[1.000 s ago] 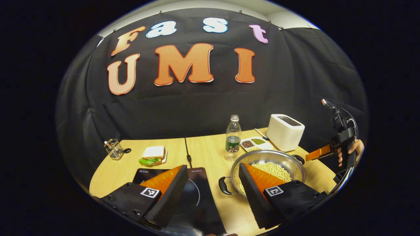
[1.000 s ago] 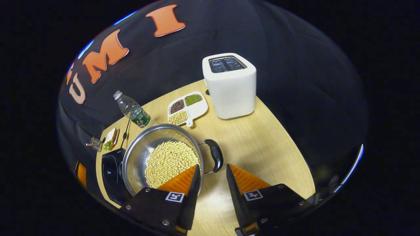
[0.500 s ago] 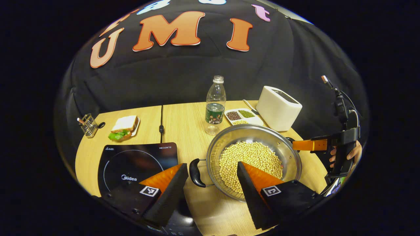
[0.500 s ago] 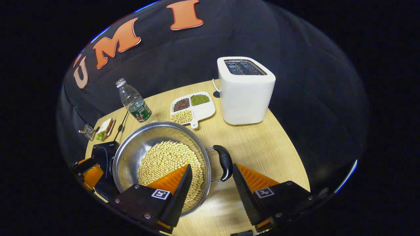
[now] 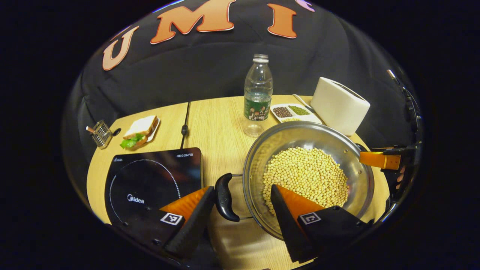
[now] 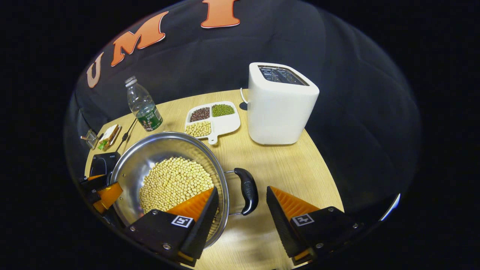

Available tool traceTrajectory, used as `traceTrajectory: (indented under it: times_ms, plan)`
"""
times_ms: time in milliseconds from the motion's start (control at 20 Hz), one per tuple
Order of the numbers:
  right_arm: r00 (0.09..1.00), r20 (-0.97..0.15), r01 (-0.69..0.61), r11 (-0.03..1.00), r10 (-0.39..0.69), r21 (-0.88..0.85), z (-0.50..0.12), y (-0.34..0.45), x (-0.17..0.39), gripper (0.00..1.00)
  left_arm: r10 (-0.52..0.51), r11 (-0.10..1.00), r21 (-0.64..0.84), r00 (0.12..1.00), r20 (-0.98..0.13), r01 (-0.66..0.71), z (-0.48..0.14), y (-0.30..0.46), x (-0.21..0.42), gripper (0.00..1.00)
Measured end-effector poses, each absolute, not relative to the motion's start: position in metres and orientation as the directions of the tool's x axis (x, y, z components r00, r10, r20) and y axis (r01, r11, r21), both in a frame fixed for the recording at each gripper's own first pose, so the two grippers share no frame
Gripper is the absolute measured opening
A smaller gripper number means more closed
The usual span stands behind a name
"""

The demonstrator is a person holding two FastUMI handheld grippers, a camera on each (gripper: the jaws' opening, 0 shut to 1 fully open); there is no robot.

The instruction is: First push the handle of the pot to place it horizontally, then grasp the pot with both hands and set it on the induction cooktop.

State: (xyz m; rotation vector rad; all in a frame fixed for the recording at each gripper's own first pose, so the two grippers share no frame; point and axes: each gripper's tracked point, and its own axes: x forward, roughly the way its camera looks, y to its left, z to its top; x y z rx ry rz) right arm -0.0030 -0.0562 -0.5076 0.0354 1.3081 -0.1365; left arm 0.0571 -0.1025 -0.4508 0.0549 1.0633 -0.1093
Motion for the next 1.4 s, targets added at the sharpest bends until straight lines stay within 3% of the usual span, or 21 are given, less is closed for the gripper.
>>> traceTrajectory:
  times_ms: [400,900,1000,1100,1300,1350,1400]
  plan:
    - [0.239,-0.964,0.124,0.988,-0.117,-0.089,-0.527,-0.058,-0.006,0.82,-0.109,0.985,-0.026,0.497,-0.861,0.171,-0.478,-0.121,0.081,0.96]
    - [0.268,-0.951,0.147,0.982,-0.152,-0.116,-0.53,-0.07,-0.01,0.82,-0.061,0.979,0.052,0.52,-0.852,0.199,-0.505,-0.126,0.106,0.96]
    - [0.268,-0.948,0.145,0.98,-0.17,-0.135,-0.534,-0.072,-0.011,0.8,-0.055,0.979,0.055,0.515,-0.856,0.196,-0.51,-0.125,0.107,0.9]
    - [0.274,-0.945,0.135,0.98,-0.179,-0.146,-0.532,-0.073,-0.012,0.73,-0.047,0.978,0.067,0.527,-0.849,0.195,-0.509,-0.124,0.109,0.9]
    - [0.293,-0.937,0.155,0.976,-0.191,-0.151,-0.53,-0.072,-0.011,0.7,-0.035,0.975,0.095,0.565,-0.824,0.199,-0.512,-0.125,0.117,0.89]
    - [0.304,-0.931,0.152,0.975,-0.2,-0.16,-0.531,-0.073,-0.012,0.63,-0.03,0.976,0.099,0.572,-0.82,0.194,-0.512,-0.125,0.119,0.89]
    - [0.316,-0.925,0.148,0.974,-0.21,-0.171,-0.529,-0.074,-0.012,0.66,-0.024,0.977,0.103,0.575,-0.817,0.188,-0.51,-0.126,0.12,0.87]
